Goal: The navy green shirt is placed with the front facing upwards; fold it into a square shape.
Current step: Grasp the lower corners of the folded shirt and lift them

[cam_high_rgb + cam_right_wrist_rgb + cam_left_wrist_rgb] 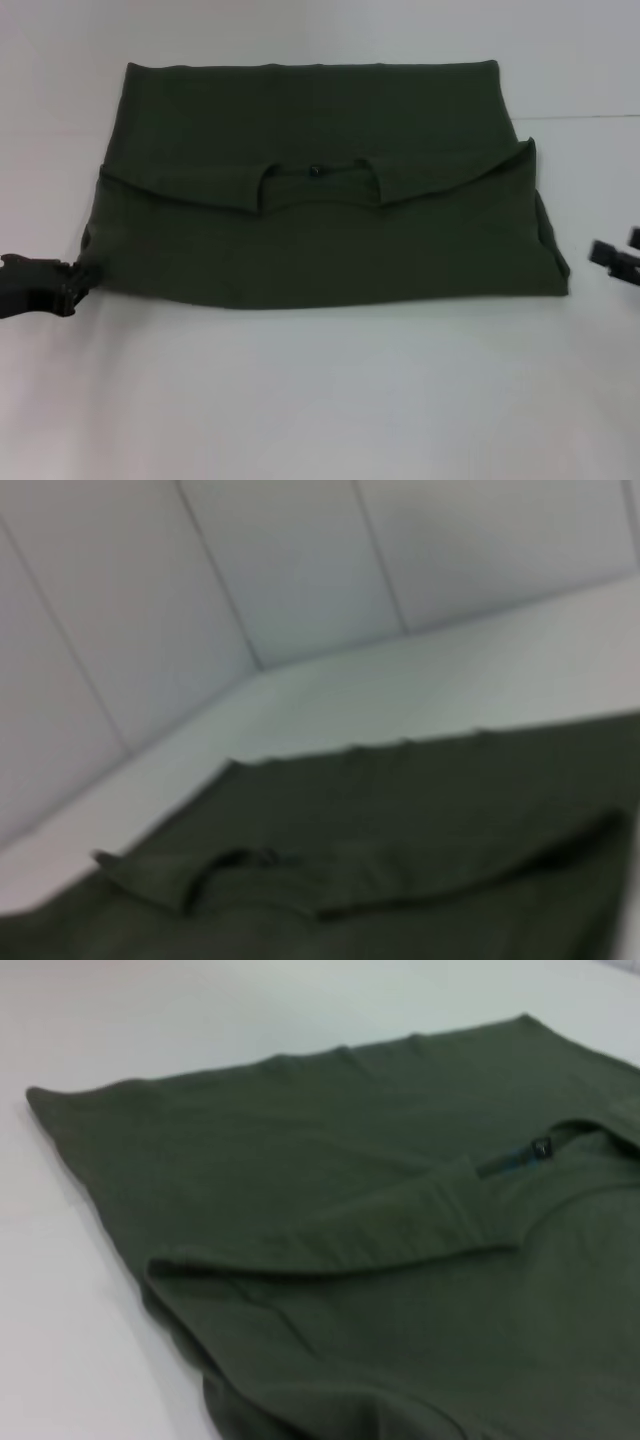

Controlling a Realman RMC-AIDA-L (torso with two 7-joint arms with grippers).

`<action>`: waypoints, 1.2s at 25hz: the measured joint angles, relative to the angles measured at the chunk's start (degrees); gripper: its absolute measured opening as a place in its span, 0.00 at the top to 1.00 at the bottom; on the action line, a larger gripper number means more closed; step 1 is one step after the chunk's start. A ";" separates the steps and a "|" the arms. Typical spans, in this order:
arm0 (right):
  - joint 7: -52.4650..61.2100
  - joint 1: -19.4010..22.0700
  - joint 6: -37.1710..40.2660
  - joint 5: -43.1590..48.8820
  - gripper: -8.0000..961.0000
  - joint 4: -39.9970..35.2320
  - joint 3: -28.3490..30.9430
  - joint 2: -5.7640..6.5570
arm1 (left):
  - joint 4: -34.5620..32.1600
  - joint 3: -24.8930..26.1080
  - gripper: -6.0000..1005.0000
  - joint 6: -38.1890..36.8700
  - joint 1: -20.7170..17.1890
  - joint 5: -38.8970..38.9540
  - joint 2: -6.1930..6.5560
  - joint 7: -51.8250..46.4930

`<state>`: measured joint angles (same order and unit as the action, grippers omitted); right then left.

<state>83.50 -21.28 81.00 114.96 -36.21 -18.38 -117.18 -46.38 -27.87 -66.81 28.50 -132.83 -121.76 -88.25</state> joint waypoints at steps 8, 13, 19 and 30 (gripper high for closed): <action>-4.27 2.75 -5.02 3.14 0.04 -0.22 0.06 -1.27 | -0.03 0.02 0.92 -0.42 0.50 1.28 -0.46 0.01; -5.53 1.43 -6.77 3.23 0.04 1.00 -0.70 -2.39 | -0.15 0.01 0.92 -0.43 0.76 1.35 -0.58 -0.03; -5.61 -0.61 -9.14 3.23 0.04 3.28 -1.48 -2.38 | -0.20 0.21 0.92 -0.38 0.75 1.35 -0.67 0.00; -5.43 -3.81 -14.51 3.26 0.05 7.04 -5.31 -2.35 | -0.73 0.12 0.92 -0.08 0.34 1.35 -1.02 0.01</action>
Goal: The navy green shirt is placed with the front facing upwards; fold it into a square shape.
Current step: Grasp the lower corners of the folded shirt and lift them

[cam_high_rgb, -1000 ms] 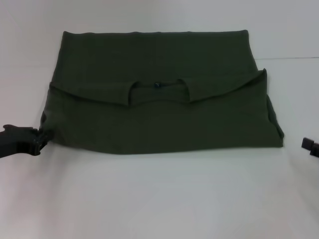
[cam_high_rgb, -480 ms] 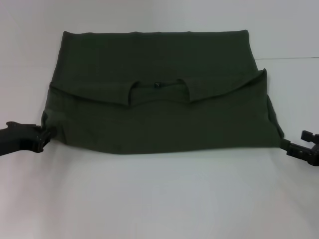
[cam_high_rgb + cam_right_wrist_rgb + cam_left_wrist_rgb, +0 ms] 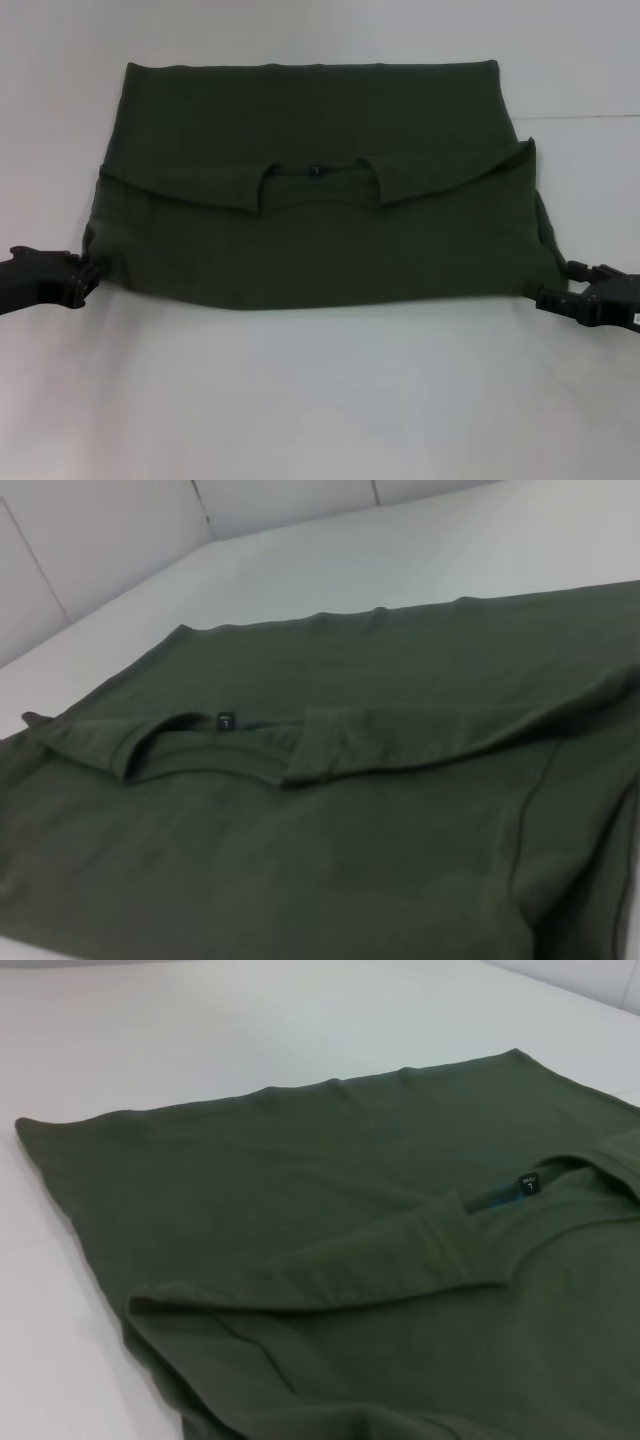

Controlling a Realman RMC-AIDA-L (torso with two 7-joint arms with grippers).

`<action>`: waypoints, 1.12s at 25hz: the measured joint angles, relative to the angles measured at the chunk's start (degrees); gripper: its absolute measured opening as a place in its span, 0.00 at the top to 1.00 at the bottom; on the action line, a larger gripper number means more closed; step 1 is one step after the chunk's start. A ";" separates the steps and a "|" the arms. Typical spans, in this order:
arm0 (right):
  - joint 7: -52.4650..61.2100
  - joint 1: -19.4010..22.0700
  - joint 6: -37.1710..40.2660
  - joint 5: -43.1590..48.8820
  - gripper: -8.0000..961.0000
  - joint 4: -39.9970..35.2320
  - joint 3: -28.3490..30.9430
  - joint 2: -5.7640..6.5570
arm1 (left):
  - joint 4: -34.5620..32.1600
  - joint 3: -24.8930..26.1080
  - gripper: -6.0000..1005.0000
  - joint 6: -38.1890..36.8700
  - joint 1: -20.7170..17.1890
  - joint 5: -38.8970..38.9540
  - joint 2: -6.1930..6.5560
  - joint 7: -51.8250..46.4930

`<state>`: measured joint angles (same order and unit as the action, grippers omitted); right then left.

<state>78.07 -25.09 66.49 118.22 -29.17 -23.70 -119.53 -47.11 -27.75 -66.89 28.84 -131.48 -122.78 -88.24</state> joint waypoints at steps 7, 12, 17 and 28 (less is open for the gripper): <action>0.48 -0.78 -1.92 0.00 0.06 0.38 -0.57 -0.01 | 0.00 -0.06 0.92 0.21 0.13 0.00 -0.09 0.00; 1.17 -1.14 -5.33 -0.23 0.32 0.99 -0.72 -0.09 | 0.00 -0.10 0.92 0.21 0.23 0.00 -0.09 0.00; 1.43 -1.50 -5.57 -0.14 0.51 1.18 -0.88 -0.09 | 0.00 -0.12 0.92 0.19 0.32 0.00 -0.09 0.00; 1.28 -1.37 -4.56 -0.17 0.76 0.83 -1.76 -0.09 | 0.01 -0.11 0.92 0.18 0.34 0.00 -0.18 0.00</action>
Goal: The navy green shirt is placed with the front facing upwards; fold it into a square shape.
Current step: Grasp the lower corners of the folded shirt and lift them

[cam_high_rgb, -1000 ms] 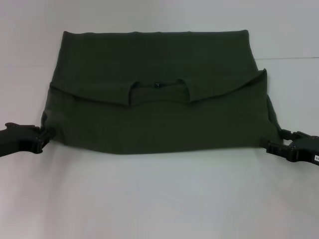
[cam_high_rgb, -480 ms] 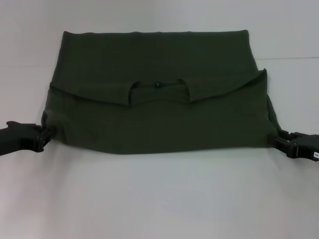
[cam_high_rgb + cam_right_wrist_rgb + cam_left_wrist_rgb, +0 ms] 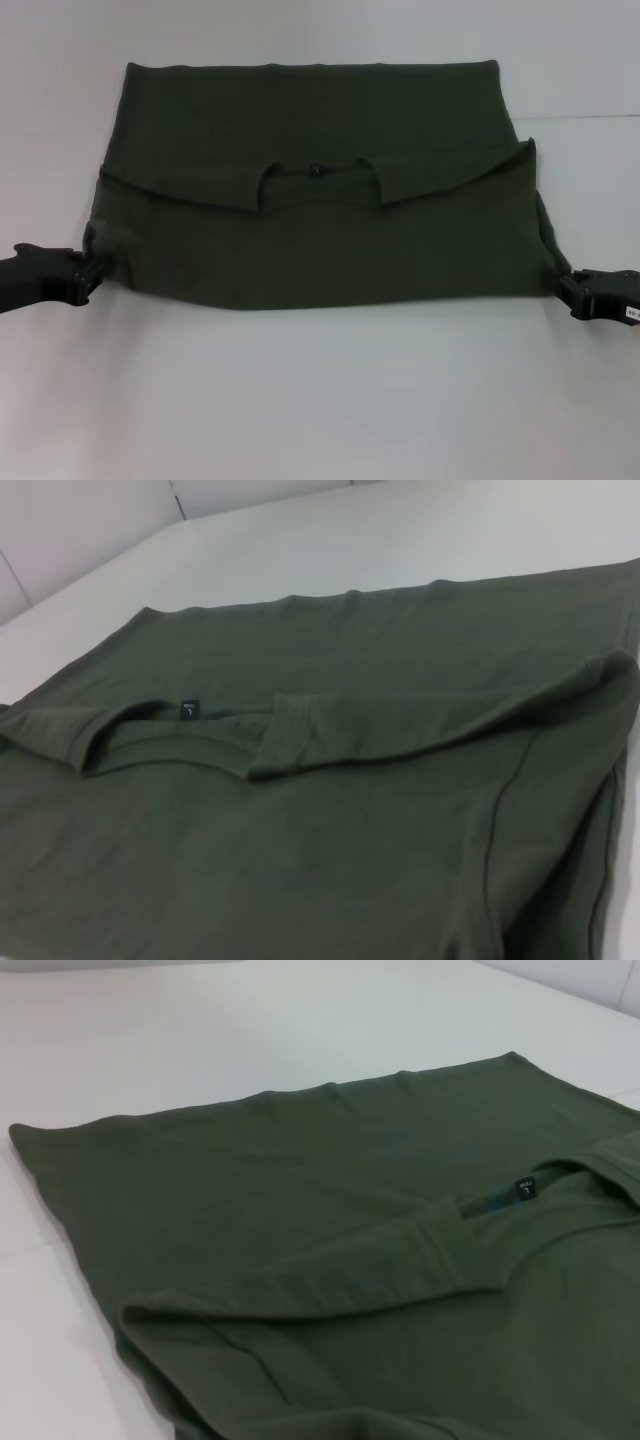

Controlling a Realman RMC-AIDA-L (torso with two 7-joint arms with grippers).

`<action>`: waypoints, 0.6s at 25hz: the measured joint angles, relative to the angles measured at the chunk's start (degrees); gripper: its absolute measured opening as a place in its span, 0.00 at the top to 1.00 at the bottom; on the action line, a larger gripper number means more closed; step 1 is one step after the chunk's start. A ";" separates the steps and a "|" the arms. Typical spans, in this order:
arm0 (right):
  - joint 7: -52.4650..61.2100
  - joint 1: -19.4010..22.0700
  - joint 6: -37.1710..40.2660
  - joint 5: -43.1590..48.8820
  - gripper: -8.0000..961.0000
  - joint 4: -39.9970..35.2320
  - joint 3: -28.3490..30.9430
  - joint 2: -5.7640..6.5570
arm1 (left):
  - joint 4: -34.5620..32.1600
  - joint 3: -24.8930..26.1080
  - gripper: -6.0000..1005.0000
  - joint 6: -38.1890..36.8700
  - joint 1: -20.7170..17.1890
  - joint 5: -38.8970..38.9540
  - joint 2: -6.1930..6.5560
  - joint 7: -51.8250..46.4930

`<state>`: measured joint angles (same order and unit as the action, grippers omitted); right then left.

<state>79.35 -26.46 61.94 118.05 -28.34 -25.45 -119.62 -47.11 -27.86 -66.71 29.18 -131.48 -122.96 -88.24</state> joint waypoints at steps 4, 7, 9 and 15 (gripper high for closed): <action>-0.26 0.53 0.73 -0.14 0.94 -0.29 0.27 0.01 | 0.00 0.00 0.92 -0.01 0.00 0.00 -0.13 0.00; -0.38 1.25 1.19 -0.18 0.95 -0.44 0.41 0.14 | 0.00 -0.01 0.92 -1.05 -0.33 0.00 -0.18 0.28; -0.46 1.88 2.03 -0.21 0.95 -0.80 0.70 0.17 | -0.26 0.05 0.92 -2.76 -0.81 0.00 -0.18 1.39; -0.52 4.47 7.56 -0.35 0.95 -3.39 1.84 0.11 | -3.67 0.71 0.92 -10.15 -3.98 1.69 -0.30 5.44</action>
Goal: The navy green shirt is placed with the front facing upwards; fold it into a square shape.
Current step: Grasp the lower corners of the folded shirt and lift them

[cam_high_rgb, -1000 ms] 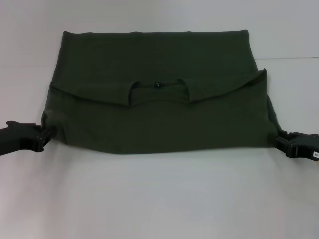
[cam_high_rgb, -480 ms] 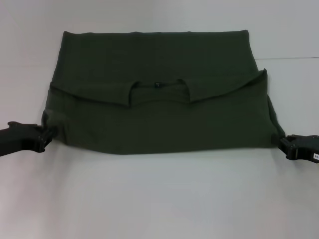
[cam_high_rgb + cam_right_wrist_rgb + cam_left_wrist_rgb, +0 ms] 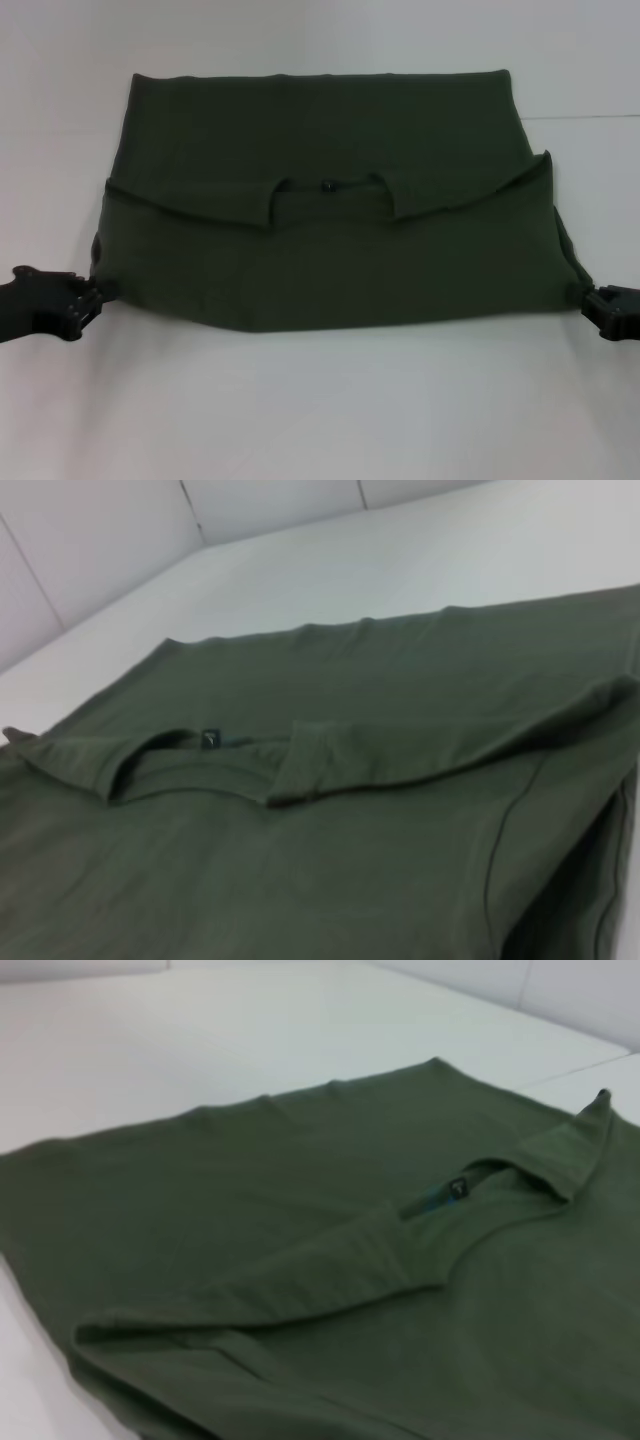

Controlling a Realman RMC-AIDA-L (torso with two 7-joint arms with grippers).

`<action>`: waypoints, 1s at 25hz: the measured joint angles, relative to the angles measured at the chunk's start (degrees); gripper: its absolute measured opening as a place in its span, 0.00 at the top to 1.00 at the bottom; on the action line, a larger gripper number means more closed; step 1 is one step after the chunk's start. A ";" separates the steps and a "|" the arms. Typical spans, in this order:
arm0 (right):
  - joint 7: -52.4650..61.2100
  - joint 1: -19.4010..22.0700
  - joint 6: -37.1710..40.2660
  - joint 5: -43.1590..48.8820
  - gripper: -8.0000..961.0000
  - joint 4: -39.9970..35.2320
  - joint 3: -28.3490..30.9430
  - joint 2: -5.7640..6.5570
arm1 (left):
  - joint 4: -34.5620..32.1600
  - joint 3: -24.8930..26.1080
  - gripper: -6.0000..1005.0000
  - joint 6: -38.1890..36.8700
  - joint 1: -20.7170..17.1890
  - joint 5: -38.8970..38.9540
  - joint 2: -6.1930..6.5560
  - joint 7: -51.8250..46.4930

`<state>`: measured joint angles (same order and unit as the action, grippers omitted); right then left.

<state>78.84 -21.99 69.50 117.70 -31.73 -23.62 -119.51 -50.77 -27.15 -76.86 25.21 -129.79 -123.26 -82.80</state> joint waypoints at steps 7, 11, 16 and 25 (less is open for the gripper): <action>-1.04 3.82 7.97 -0.03 0.95 -2.67 0.71 -0.03 | -3.28 5.82 0.92 -7.84 -3.79 0.90 -0.64 4.96; -4.13 6.49 11.96 -0.02 0.95 -2.96 2.46 -0.15 | -3.25 10.60 0.92 -12.76 -6.34 0.82 -0.66 10.37; -9.65 10.48 16.68 0.15 0.95 -2.40 5.07 -0.23 | -2.57 15.16 0.93 -18.51 -9.95 0.63 -0.68 17.02; -17.91 17.38 23.24 0.50 0.94 -0.26 5.53 -0.42 | -2.54 20.11 0.93 -26.27 -15.63 -1.54 -1.06 26.45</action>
<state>60.93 -4.62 92.74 118.20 -31.99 -18.09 -119.94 -53.32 -7.04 -103.13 9.57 -131.33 -124.32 -56.35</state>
